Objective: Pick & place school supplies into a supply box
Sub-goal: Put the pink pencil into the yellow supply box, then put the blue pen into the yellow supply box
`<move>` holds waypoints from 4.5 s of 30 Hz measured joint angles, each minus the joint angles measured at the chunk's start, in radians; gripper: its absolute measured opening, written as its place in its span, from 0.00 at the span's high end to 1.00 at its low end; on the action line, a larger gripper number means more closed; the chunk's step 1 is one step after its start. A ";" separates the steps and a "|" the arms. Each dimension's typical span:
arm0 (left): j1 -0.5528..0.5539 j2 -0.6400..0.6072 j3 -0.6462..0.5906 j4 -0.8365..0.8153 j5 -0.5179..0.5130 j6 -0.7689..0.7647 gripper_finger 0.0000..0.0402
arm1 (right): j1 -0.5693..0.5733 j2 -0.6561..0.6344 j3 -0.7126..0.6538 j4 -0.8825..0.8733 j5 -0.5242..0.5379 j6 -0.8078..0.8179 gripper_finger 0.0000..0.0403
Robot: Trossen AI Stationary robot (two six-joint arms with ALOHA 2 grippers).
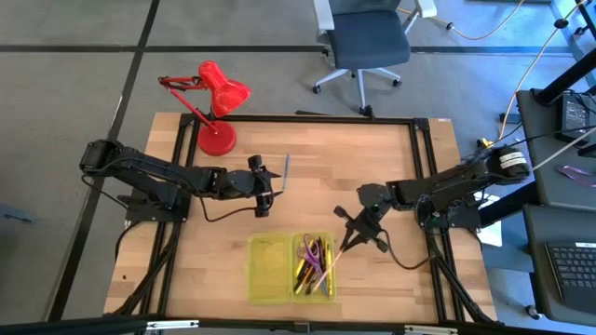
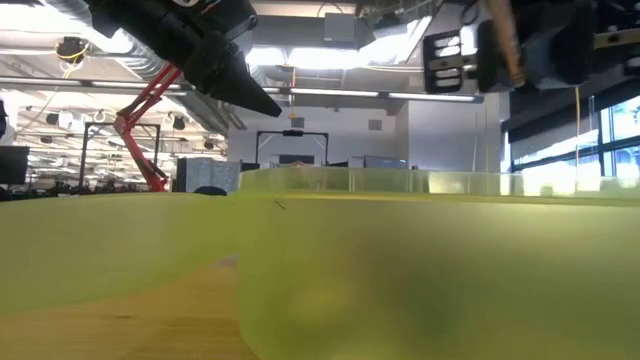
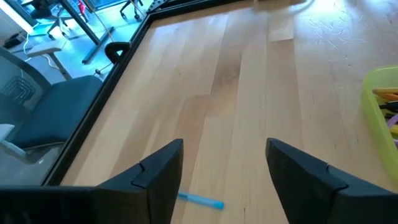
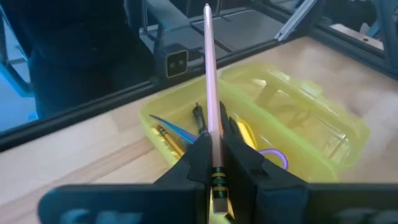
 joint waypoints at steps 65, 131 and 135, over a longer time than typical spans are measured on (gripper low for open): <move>0.000 0.008 0.001 0.042 0.086 -0.105 0.45 | -0.040 0.177 0.299 -0.516 0.173 -0.005 0.72; 0.456 0.743 0.541 -0.514 0.169 -0.717 0.56 | -0.163 -0.244 -0.110 -0.139 0.499 0.373 0.72; 0.452 0.744 0.541 -0.512 0.171 -0.706 0.65 | -0.163 -0.244 -0.110 -0.140 0.499 0.373 0.72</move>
